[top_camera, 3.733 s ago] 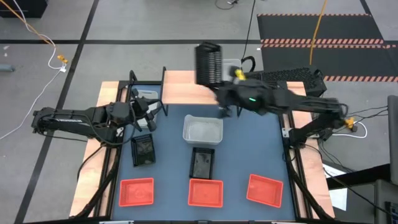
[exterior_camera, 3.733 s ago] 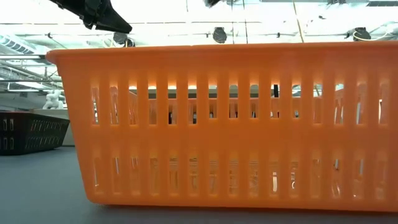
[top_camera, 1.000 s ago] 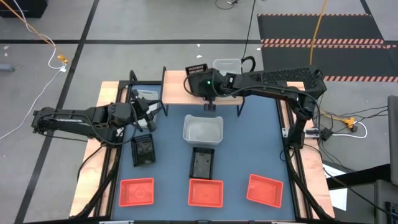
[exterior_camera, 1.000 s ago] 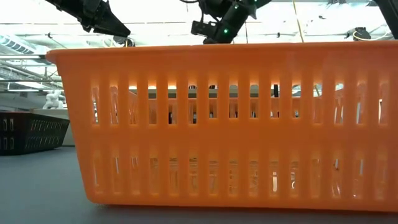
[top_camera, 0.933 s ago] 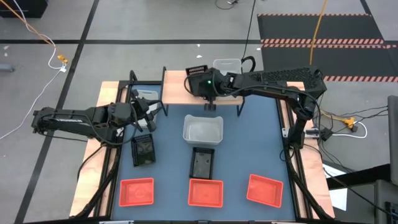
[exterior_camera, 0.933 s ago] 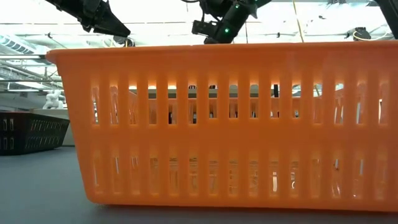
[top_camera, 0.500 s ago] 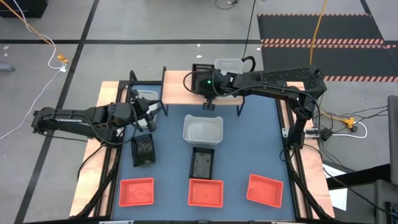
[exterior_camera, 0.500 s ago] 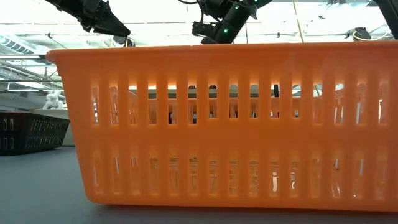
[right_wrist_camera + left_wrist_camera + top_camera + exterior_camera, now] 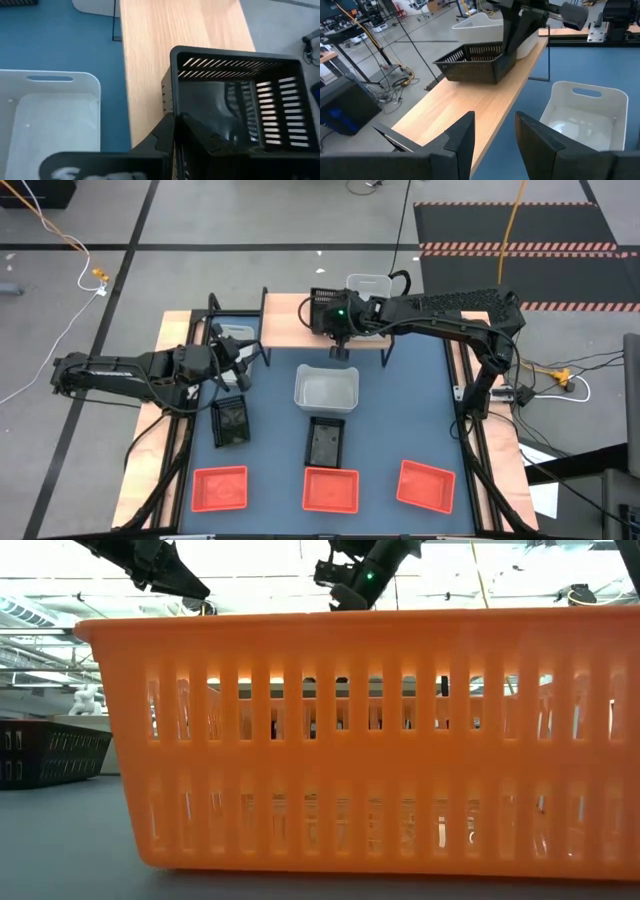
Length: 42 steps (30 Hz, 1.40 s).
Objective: Stack baskets on shelf by color
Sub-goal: Put the right black bin on the shelf, then put the right orange bin on the shelf
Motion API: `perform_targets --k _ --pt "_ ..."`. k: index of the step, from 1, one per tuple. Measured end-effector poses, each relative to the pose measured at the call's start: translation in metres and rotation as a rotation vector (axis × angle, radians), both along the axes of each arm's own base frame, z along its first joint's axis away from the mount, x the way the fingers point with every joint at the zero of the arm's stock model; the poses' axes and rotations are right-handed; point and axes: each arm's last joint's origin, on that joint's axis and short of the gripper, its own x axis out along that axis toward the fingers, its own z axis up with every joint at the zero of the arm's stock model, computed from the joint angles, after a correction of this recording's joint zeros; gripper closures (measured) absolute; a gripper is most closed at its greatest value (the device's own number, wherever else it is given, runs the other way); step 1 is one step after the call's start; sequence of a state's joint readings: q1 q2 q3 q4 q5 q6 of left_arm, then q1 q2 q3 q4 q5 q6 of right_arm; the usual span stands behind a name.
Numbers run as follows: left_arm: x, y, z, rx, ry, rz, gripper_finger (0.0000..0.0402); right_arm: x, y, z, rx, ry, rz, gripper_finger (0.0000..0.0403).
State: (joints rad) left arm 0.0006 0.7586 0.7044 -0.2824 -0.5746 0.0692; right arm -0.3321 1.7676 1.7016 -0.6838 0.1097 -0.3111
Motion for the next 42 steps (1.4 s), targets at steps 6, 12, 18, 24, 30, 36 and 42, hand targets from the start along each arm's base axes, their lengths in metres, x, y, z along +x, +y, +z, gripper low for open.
perform_targets --k 6,12,18,24,30,36,42 --pt "0.0 0.0 0.0 -0.006 -0.004 0.004 0.0261 0.0 0.001 0.0 0.04 -0.016 0.007 0.0383" --pt "0.0 0.0 0.0 -0.021 -0.01 0.008 0.0261 0.002 0.0 0.001 0.04 -0.037 -0.005 0.0382" --pt "0.0 0.0 0.0 -0.019 -0.009 0.007 0.0261 0.002 0.002 0.001 0.024 -0.033 0.015 0.0335" --pt "0.0 0.0 0.0 -0.017 -0.007 0.006 0.0261 0.005 0.002 0.008 -0.007 -0.095 0.024 0.0249" --pt "-0.001 0.0 -0.002 -0.009 0.016 0.004 0.0261 -0.011 0.027 0.035 -0.008 -0.138 0.062 0.0225" --pt "-0.001 0.0 -0.003 0.004 0.034 0.002 0.0261 -0.049 0.096 0.057 0.173 -0.09 0.08 0.0246" --pt "-0.001 -0.001 -0.002 -0.04 0.0 0.009 0.0261 -0.081 0.18 0.024 0.359 0.013 0.022 0.0259"
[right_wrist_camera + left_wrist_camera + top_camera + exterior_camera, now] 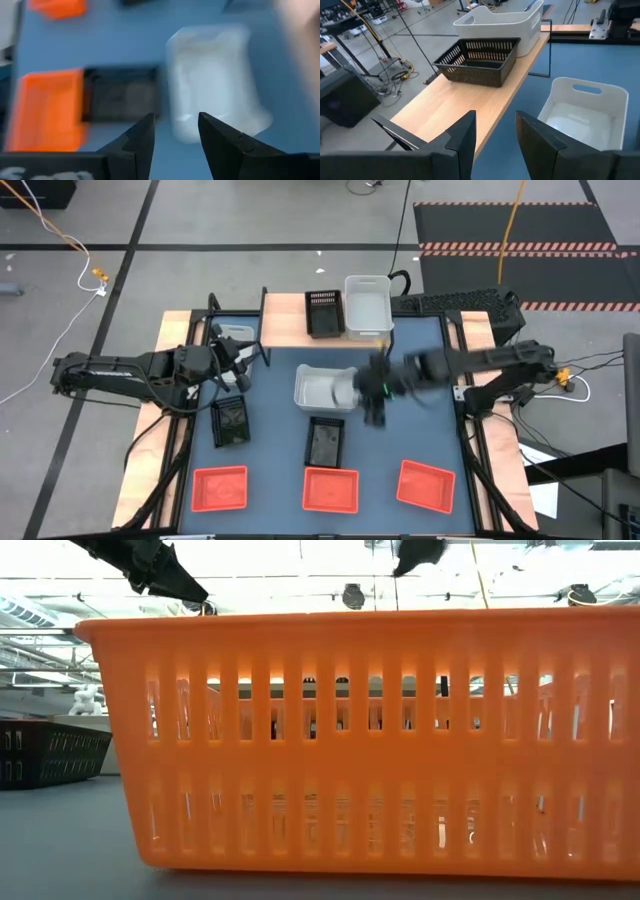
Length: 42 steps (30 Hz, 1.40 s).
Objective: Stack baskets on shelf by color
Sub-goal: Put the right orange bin on the shelf
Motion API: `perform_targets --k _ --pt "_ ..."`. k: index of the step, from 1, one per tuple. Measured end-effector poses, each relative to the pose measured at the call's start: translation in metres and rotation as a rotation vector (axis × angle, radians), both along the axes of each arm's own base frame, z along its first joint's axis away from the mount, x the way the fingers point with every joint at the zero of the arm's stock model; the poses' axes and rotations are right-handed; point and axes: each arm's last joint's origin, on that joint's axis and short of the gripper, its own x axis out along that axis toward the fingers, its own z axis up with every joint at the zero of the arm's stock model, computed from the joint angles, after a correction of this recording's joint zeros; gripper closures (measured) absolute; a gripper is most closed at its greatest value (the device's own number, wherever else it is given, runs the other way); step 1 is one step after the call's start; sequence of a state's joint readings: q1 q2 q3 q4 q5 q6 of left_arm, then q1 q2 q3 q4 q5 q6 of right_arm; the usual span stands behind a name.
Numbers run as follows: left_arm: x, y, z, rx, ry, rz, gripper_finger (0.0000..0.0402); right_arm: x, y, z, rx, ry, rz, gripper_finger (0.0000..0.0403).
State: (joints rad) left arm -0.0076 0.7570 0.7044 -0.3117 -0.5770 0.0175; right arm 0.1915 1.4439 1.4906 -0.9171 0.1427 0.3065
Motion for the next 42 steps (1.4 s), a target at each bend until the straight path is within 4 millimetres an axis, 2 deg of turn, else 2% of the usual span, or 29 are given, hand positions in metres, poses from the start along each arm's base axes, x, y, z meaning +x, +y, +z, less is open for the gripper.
perform_targets --k 5,8,13,16,21,27,36,39,42 --pt "0.001 -0.005 0.001 -0.012 -0.018 -0.03 0.0261 -0.03 0.066 -0.031 0.075 0.154 -0.127 0.026" --pt "0.002 -0.008 0.003 -0.024 -0.052 -0.06 0.0261 -0.042 0.099 -0.044 0.143 0.217 -0.212 0.026" --pt "0.005 -0.013 0.009 -0.041 -0.122 -0.114 0.0261 -0.051 0.132 -0.057 0.298 0.224 -0.465 0.026" --pt "0.01 -0.016 0.009 -0.058 -0.129 -0.151 0.0261 -0.054 0.139 -0.068 0.319 0.18 -0.627 0.026" --pt "0.016 -0.025 0.002 -0.107 -0.095 -0.239 0.0261 -0.065 0.145 -0.102 0.385 0.23 -0.873 0.026" --pt "0.015 -0.034 0.005 -0.083 -0.104 -0.312 0.0261 -0.077 0.15 -0.133 0.486 0.314 -1.024 0.026" --pt "0.007 -0.038 0.012 -0.075 -0.143 -0.346 0.0261 -0.085 0.151 -0.167 0.6 0.356 -1.051 0.0267" --pt "0.005 -0.038 0.013 -0.075 -0.15 -0.352 0.0261 -0.086 0.152 -0.17 0.605 0.407 -1.008 0.0292" --pt "0.004 -0.038 0.013 -0.077 -0.151 -0.351 0.0261 -0.086 0.154 -0.166 0.604 0.448 -0.938 0.0344"
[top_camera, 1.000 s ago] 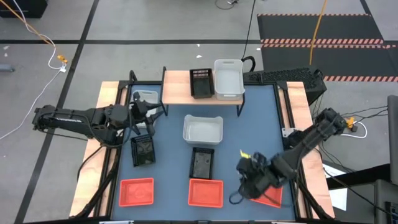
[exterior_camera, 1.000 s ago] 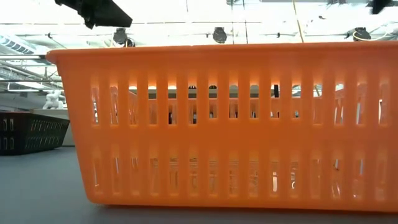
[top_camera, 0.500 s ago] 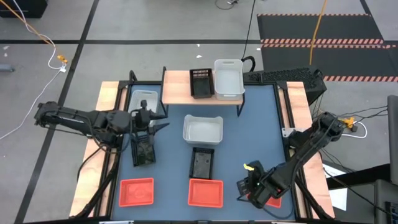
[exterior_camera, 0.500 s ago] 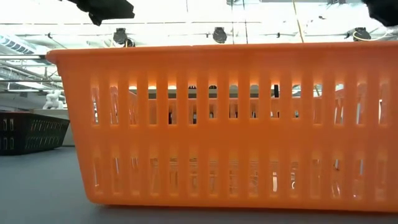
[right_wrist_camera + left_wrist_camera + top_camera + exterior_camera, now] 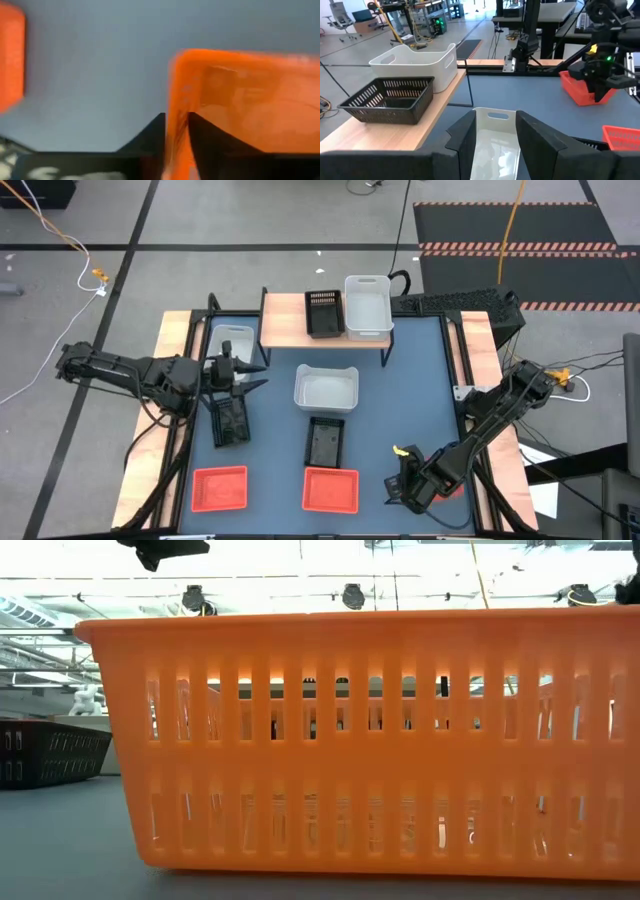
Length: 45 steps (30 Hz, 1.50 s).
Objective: Stack baskets on shelf by color
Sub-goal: Put the right orange bin on the shelf
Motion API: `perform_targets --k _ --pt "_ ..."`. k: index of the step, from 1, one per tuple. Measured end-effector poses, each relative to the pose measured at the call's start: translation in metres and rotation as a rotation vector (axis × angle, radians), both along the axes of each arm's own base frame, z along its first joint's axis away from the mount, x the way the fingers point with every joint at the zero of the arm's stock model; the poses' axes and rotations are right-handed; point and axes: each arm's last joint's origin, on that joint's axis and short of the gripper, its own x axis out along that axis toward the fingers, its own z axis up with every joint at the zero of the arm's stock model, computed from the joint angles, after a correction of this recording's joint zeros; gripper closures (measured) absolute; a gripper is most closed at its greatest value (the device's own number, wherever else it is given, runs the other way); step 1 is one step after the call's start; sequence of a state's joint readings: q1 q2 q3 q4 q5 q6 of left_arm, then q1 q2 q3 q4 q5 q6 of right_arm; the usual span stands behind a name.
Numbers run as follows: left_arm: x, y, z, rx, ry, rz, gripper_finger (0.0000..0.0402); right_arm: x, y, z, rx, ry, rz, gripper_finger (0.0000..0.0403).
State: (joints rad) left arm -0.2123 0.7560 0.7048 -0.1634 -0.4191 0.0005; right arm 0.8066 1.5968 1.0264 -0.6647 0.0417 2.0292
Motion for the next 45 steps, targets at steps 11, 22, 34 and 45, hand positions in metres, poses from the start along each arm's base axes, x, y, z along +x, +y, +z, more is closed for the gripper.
perform_targets --k 11,22,34,45 --pt "0.0 0.0 -0.002 -0.056 0.01 0.014 0.0261 0.033 0.01 0.078 0.003 -0.226 0.165 0.0401" --pt "0.0 0.0 -0.005 -0.059 0.037 0.017 0.0261 0.114 -0.024 0.152 -0.17 -0.379 0.489 0.0402" --pt "-0.004 0.003 -0.014 -0.091 0.109 0.105 0.0261 0.184 -0.098 0.236 -0.494 -0.915 1.059 0.0402" --pt "-0.013 0.012 -0.026 -0.023 0.202 0.392 0.0261 0.217 -0.28 0.232 -0.956 -0.852 1.059 0.0403"
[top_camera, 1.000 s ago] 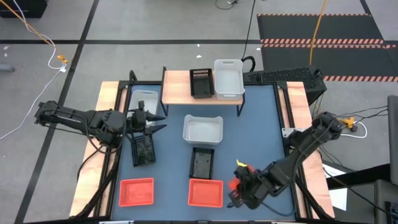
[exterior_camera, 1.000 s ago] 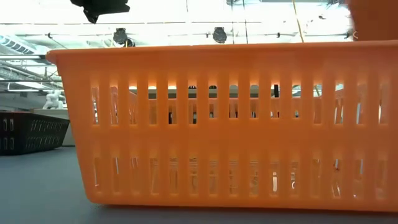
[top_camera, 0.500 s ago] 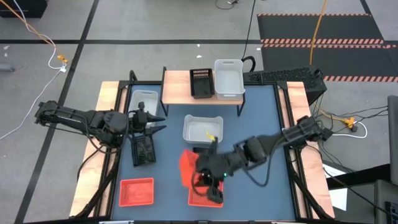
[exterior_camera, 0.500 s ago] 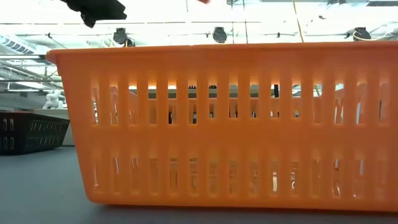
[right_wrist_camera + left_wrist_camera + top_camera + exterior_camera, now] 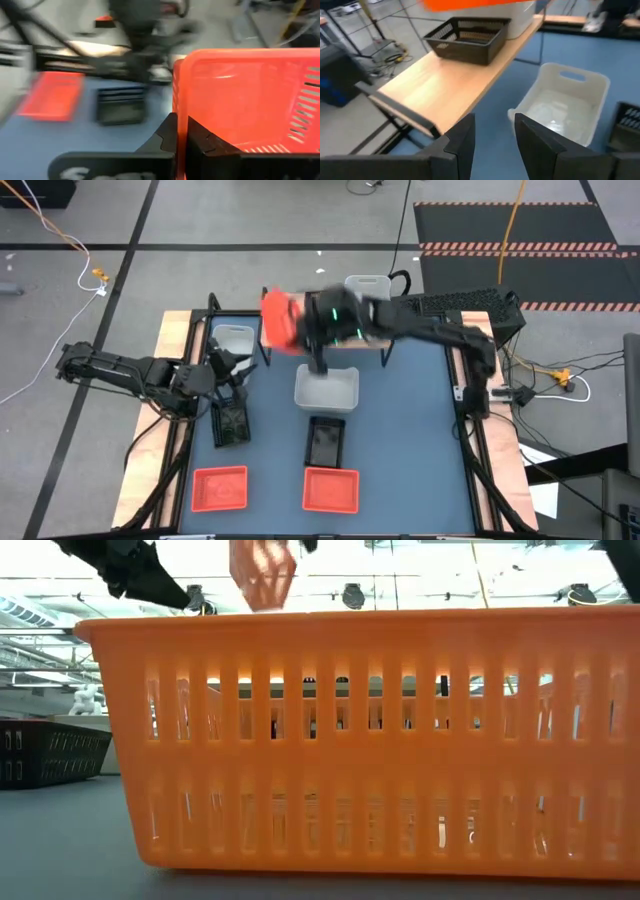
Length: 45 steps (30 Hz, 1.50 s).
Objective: Stack baskets on shelf by color
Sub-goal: Put the right orange bin on the shelf, then stack the right grey bin on top of the other grey bin on the shelf
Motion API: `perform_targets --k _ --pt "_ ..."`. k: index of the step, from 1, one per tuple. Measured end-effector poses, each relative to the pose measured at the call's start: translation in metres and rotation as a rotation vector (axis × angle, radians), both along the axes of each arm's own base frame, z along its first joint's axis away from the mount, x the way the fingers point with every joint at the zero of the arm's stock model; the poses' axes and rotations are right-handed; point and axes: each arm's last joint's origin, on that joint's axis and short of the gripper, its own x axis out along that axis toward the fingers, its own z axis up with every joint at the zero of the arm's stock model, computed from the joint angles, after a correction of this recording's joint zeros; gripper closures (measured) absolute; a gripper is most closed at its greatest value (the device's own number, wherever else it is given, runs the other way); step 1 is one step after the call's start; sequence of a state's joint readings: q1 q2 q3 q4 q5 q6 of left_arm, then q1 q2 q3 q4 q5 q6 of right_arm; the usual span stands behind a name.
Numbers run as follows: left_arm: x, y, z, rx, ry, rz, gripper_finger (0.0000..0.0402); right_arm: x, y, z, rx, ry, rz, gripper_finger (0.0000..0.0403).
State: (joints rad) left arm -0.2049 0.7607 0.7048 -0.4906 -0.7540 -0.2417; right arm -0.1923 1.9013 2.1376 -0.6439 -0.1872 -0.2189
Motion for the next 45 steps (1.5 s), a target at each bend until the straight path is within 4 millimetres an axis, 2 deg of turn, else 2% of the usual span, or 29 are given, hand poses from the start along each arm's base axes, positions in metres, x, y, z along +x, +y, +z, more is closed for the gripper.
perform_targets --k 2,5,9,12,19,27,33,43,45 --pt "0.0 0.002 -0.001 0.007 0.008 0.02 0.0261 0.006 -0.029 -0.012 -0.031 0.009 -0.044 0.0403" --pt "-0.001 0.007 0.0 0.029 0.013 0.047 0.0261 0.019 -0.057 -0.037 -0.048 0.043 -0.075 0.0403" --pt "0.0 0.014 0.002 0.069 0.019 0.088 0.0261 0.033 -0.076 -0.069 -0.096 0.111 -0.129 0.0403" --pt "0.0 0.019 0.002 0.071 0.022 0.117 0.0261 0.037 -0.083 -0.075 -0.097 0.1 -0.149 0.0403" --pt "-0.001 0.022 0.002 0.055 0.018 0.148 0.0261 0.043 -0.083 -0.092 -0.096 0.165 -0.163 0.0403" --pt "-0.001 0.022 0.0 0.055 0.031 0.146 0.0261 0.046 -0.084 -0.096 -0.033 0.155 -0.204 0.0382" --pt "-0.001 0.022 0.0 0.055 0.036 0.146 0.0261 0.049 -0.075 -0.094 -0.035 0.14 -0.186 0.0364" --pt "-0.001 0.022 0.0 0.054 0.037 0.143 0.0261 0.053 -0.07 -0.091 -0.057 0.108 -0.19 0.029" --pt "-0.002 0.022 -0.001 0.055 0.045 0.142 0.0261 0.051 -0.069 -0.085 -0.068 0.086 -0.189 0.0276"
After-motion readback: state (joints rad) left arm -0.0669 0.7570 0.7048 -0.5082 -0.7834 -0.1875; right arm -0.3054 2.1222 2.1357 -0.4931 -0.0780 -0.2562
